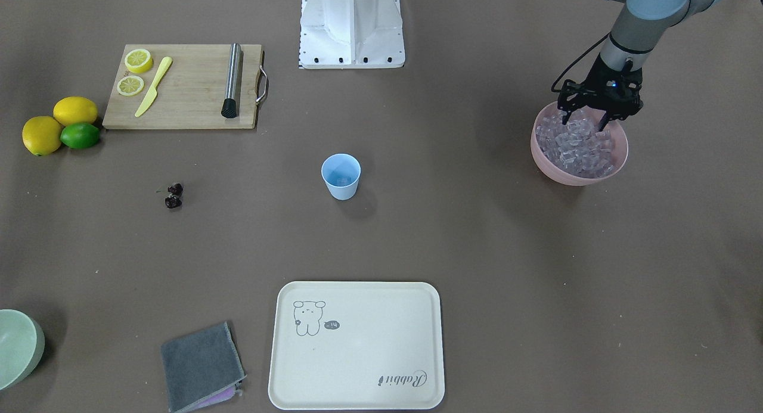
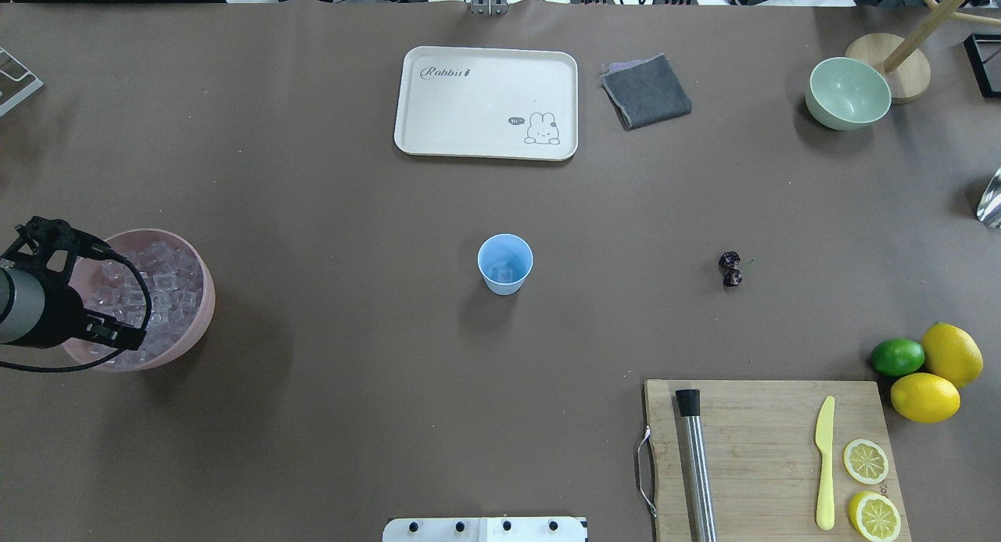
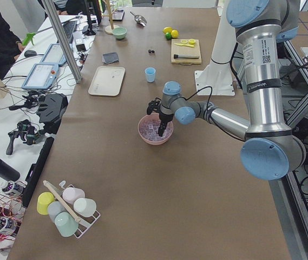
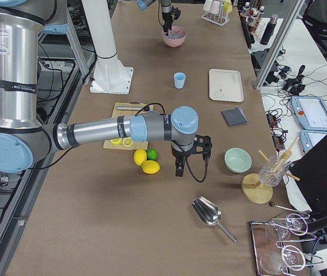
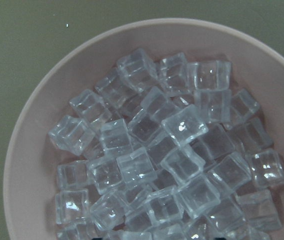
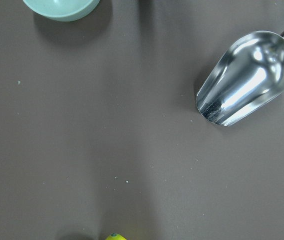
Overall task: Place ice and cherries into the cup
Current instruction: 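Lower the left gripper into the bowl and grasp another ice cube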
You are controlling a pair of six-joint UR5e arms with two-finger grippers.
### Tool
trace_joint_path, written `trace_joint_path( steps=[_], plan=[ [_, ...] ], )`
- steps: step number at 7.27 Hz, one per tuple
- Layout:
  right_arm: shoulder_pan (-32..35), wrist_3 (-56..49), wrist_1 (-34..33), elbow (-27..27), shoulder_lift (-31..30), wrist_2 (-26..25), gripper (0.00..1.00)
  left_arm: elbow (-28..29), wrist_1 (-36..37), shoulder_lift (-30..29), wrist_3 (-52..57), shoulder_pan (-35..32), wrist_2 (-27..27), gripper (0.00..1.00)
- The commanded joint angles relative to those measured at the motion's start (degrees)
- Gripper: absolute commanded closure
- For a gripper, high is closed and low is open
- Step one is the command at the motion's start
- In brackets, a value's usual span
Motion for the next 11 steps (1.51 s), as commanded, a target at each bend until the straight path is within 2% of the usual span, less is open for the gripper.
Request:
trace_joint_path(
  steps=[1, 6, 10, 11],
  plan=[
    [0.00, -0.01, 0.00, 0.14, 0.00, 0.00, 0.00, 0.14, -0.13, 0.05, 0.00, 0.00, 0.00, 0.26],
    [0.09, -0.01, 0.00, 0.40, 0.00, 0.00, 0.00, 1.20, -0.22, -0.30, 0.00, 0.00, -0.09, 0.27],
    [0.09, -0.01, 0.00, 1.19, -0.09, -0.18, 0.00, 1.02, -0.22, 0.05, -0.08, 0.00, -0.35, 0.56],
    [0.09, -0.01, 0.00, 1.19, -0.09, -0.09, 0.00, 1.02, -0.22, 0.05, -0.08, 0.00, -0.35, 0.68]
  ],
)
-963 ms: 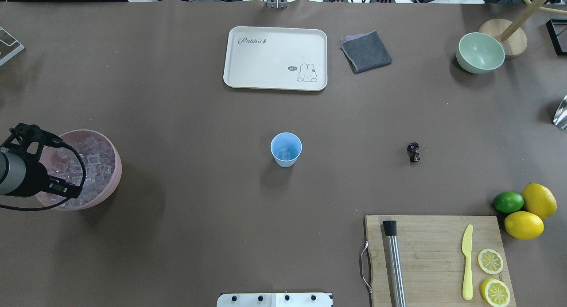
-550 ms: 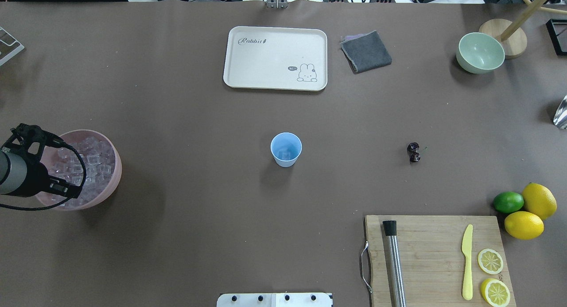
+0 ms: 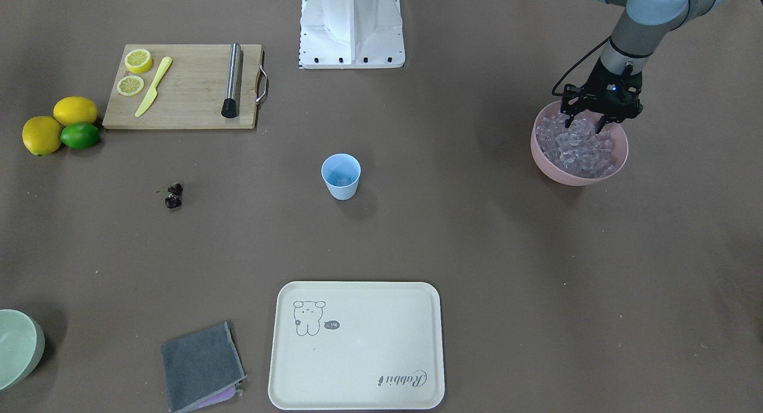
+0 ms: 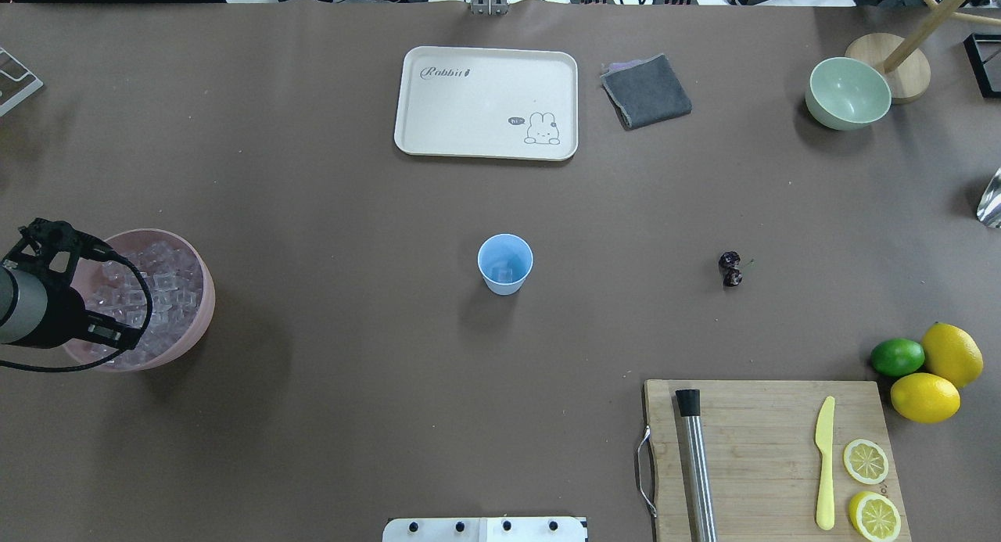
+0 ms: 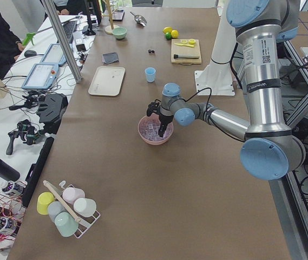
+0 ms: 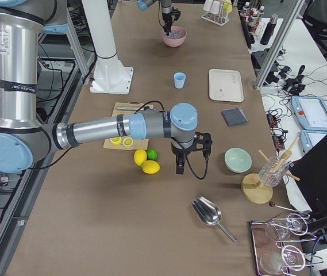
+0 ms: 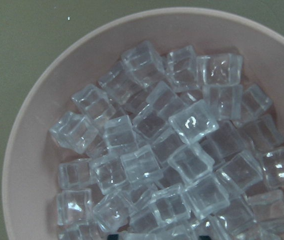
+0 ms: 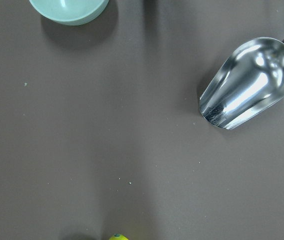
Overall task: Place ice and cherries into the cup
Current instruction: 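Lower the left gripper into the bowl and grasp another ice cube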
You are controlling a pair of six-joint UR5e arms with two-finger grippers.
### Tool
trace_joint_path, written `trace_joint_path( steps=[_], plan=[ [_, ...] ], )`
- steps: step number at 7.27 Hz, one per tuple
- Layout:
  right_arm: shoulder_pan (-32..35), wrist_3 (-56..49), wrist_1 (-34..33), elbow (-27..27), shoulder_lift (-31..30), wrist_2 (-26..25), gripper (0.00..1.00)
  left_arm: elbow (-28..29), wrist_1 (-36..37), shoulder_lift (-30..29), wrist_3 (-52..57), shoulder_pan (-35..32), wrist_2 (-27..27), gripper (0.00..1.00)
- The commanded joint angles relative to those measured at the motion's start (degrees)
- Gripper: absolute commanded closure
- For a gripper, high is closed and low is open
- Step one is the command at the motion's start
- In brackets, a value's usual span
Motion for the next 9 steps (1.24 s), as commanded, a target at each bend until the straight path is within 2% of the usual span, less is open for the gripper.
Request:
trace_joint_path(
  steps=[1, 2, 8, 9],
  plan=[
    [0.00, 0.00, 0.00, 0.04, 0.00, 0.07, 0.00, 0.02, 0.01, 0.24, 0.08, -0.09, -0.09, 0.88],
    [0.00, 0.00, 0.00, 0.13, 0.00, 0.07, 0.00, -0.24, 0.01, 0.16, -0.01, -0.09, -0.10, 1.00],
    [0.00, 0.09, 0.00, 0.66, 0.00, 0.16, 0.00, -2.52, 0.18, 0.33, 0.08, -2.10, -1.76, 1.00],
    [0.00, 0.09, 0.00, 0.92, 0.00, 0.24, 0.00, -4.53, 0.18, 0.33, 0.08, -4.46, -3.77, 1.00]
  ],
)
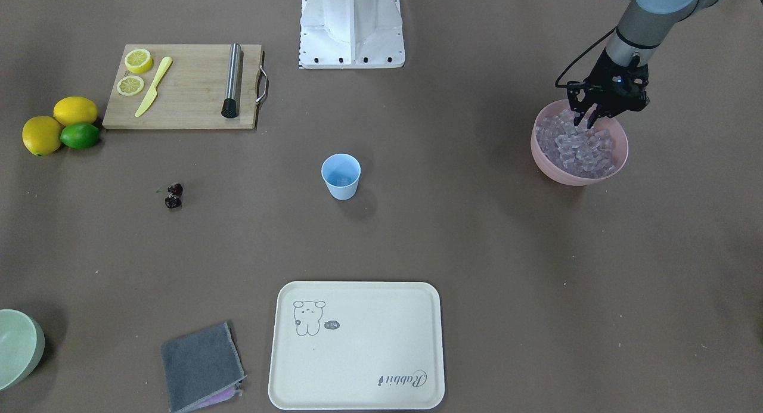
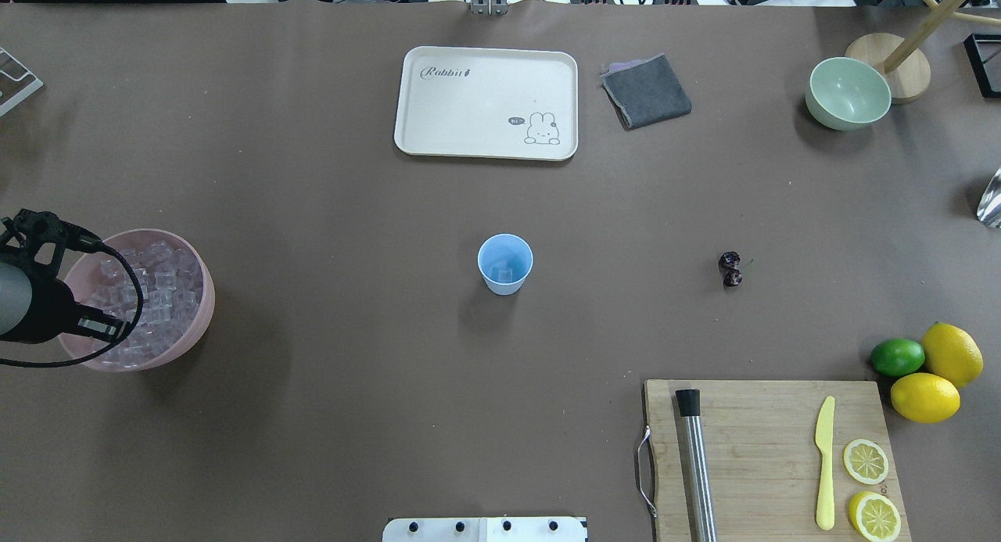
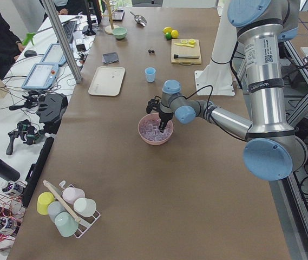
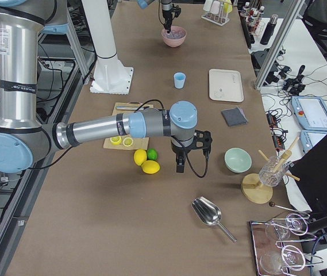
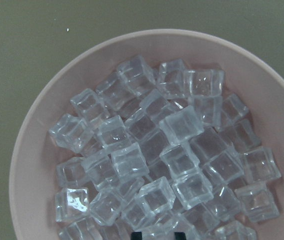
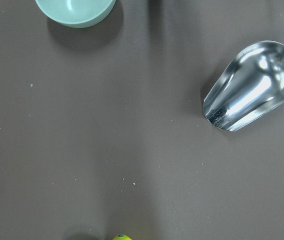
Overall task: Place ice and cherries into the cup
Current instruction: 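Lower the left gripper into the bowl and grasp another ice cube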
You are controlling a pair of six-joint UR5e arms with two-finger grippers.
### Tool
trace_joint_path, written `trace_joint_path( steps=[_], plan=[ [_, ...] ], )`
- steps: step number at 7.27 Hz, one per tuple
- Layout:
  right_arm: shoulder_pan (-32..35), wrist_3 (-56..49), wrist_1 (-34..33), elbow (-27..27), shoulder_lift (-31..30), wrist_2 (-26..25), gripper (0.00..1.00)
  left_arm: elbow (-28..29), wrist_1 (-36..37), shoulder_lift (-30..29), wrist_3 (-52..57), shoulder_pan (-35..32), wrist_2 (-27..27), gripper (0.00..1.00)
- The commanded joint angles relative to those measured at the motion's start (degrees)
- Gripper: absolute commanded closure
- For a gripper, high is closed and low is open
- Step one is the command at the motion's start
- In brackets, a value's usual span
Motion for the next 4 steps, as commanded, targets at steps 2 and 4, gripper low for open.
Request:
trace_joint_path(
  steps=[2, 4],
  plan=[
    [0.00, 0.00, 0.00, 0.29, 0.00, 0.16, 0.00, -5.53, 0.01, -1.24, -0.09, -7.04, -3.43, 1.00],
    [0.00, -0.09, 0.00, 0.29, 0.00, 0.33, 0.00, -3.80, 0.01, -13.22, -1.57, -7.14, -3.26, 1.00]
  ],
)
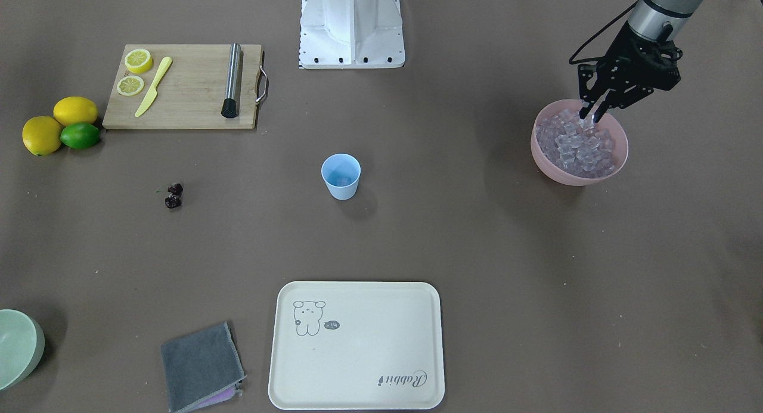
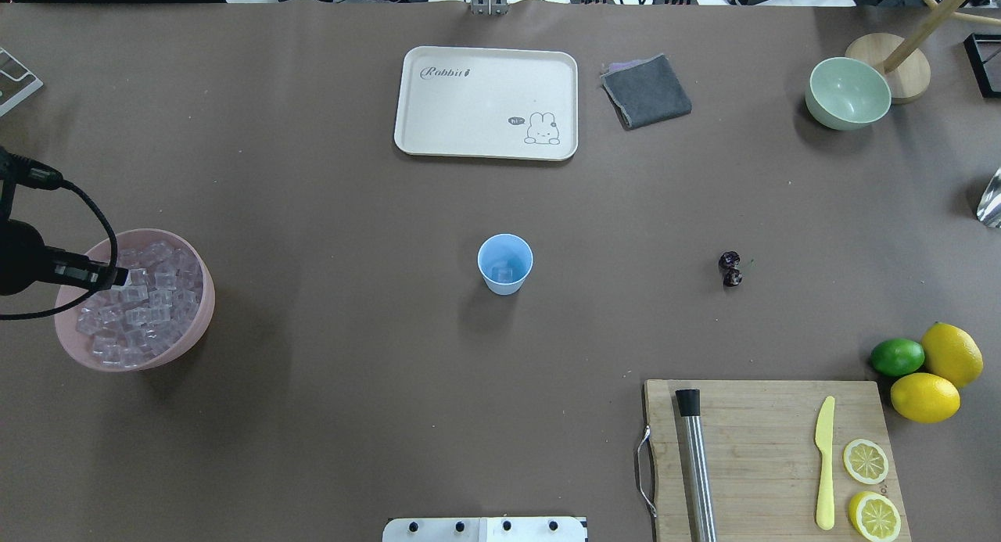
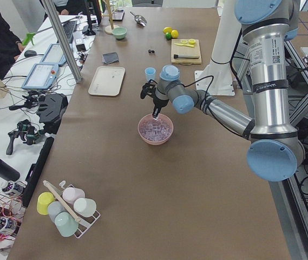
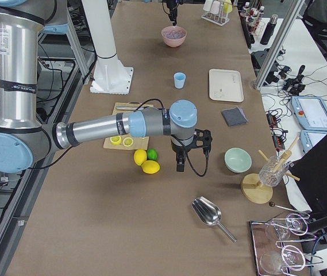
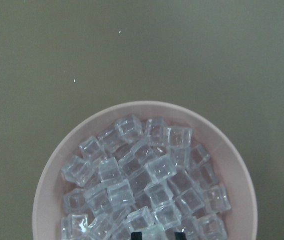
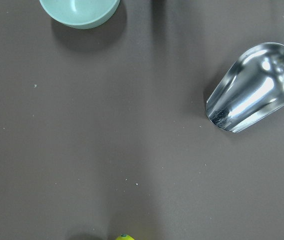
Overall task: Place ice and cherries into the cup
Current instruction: 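Lift the ice cube and carry it over the light-blue cup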
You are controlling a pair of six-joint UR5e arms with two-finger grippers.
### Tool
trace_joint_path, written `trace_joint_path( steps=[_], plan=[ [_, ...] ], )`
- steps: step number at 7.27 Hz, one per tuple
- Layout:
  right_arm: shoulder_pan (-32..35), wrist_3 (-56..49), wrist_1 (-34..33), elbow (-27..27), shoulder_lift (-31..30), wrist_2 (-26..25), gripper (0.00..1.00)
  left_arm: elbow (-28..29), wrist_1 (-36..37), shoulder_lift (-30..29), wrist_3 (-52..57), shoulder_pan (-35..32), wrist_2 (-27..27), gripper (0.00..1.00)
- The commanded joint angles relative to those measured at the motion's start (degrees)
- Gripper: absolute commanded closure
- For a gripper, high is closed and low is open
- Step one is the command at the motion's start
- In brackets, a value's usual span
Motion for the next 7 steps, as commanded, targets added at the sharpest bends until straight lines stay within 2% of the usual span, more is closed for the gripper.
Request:
trace_joint_path(
  steps=[1, 2, 3, 4, 5, 6, 7],
  plan=[
    [0.00, -0.07, 0.00, 0.02, 0.09, 0.19, 0.00, 4.48, 0.20, -16.38, -5.07, 0.38, -0.10, 1.00],
    [0.00, -0.07, 0.00, 0.11, 0.00, 0.19, 0.00, 8.09, 0.38, -24.21, -10.34, 1.52, -0.02, 1.00],
    [0.00, -0.07, 0.00, 0.11, -0.18, 0.19, 0.00, 10.56, 0.38, -28.99, -14.22, 5.27, 1.03, 1.00],
    [0.00, -0.07, 0.00, 0.20, -0.26, 0.19, 0.00, 12.85, 0.38, -33.12, -17.21, 7.75, 4.61, 1.00],
    [0.00, -0.07, 0.00, 0.20, -0.27, 0.19, 0.00, 13.39, 0.38, -35.25, -20.03, 14.04, 11.00, 1.00],
    [0.00, -0.07, 0.00, 0.20, -0.27, 0.19, 0.00, 16.53, 0.47, -39.71, -20.75, 18.28, 17.24, 1.00],
    [0.00, -0.07, 0.00, 0.02, -0.27, 0.19, 0.00, 21.61, 0.30, -43.93, -22.50, 21.19, 20.17, 1.00]
  ],
)
